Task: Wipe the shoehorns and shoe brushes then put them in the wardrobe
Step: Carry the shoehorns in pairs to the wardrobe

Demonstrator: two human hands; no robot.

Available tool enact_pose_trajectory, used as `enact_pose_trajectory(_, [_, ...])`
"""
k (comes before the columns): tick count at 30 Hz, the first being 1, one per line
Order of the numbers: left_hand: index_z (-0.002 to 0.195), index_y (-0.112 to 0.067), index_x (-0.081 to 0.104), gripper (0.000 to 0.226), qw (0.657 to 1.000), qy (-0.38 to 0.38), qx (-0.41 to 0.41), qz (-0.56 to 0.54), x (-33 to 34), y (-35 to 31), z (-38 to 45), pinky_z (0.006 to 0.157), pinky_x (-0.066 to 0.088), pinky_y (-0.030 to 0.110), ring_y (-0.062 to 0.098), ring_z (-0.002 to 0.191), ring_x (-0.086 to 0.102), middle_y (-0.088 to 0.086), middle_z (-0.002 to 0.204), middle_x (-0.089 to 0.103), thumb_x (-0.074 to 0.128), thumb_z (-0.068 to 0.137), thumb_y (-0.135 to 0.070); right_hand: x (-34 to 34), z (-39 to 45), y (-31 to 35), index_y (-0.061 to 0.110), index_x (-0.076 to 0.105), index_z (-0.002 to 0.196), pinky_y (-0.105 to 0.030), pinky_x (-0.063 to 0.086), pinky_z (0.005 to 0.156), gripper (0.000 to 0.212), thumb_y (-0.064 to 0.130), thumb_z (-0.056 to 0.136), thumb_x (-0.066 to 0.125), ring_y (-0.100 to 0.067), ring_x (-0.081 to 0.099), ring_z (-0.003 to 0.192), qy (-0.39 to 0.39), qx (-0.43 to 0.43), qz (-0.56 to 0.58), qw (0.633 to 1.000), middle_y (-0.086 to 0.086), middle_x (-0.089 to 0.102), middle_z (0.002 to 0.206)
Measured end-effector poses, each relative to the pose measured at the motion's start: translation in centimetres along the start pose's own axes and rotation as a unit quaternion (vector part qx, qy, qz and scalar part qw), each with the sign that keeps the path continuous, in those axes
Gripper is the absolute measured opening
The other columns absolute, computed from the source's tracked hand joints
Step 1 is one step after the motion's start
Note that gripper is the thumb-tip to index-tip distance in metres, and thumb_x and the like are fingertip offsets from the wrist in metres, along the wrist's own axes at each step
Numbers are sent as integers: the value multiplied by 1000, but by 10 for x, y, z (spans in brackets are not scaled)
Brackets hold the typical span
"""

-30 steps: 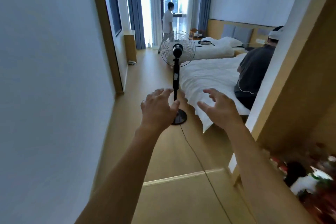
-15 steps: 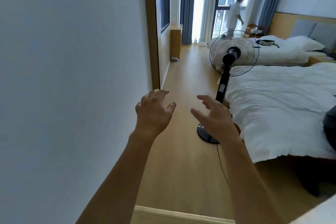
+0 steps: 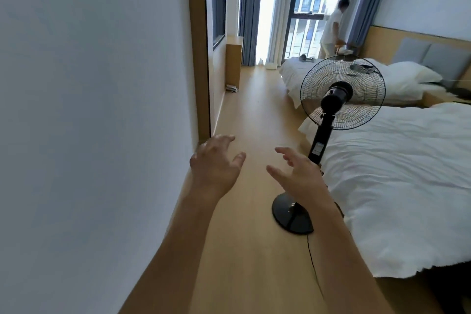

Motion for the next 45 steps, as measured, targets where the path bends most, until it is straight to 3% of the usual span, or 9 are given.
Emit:
enact_pose_trajectory(12, [138, -33, 47, 50, 996, 40, 73, 37, 61, 49, 240, 108, 35, 47, 23, 134, 40, -5, 147, 45, 54, 92, -50, 55, 223, -2, 32, 53, 138, -33, 40, 107, 52, 43, 89, 67, -14, 50, 130, -33, 47, 8, 998, 8, 56, 141])
enact_pose_trajectory(23, [140, -31, 45, 50, 996, 56, 47, 43, 152, 65, 463, 111, 33, 48, 24, 137, 37, -3, 150, 41, 55, 93, -44, 93, 476, -49, 30, 53, 138, -35, 43, 105, 55, 45, 88, 69, -14, 52, 128, -24, 25, 39, 999, 5, 56, 140])
enact_pose_trajectory(34, [141, -34, 43, 52, 998, 37, 32, 39, 229, 67, 705, 112, 32, 48, 22, 139, 33, -4, 151, 39, 56, 91, -45, 102, 738, -74, 33, 51, 139, -22, 34, 95, 55, 47, 88, 68, -11, 50, 129, -12, 5, 27, 1000, 7, 54, 140])
enact_pose_trajectory(45, [141, -32, 43, 52, 993, 75, 93, 18, 326, 88, 944, 106, 37, 47, 26, 133, 39, -4, 148, 42, 54, 92, -46, 137, 961, -113, 33, 51, 139, -33, 44, 102, 56, 47, 87, 68, -15, 51, 128, -60, 57, -2, 997, 4, 54, 141])
Point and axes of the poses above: each hand's wrist, its own z-axis towards the middle knuckle, its own x-axis out of the palm, y = z × x, the point moved 3 cm from there along z, towards the middle knuckle
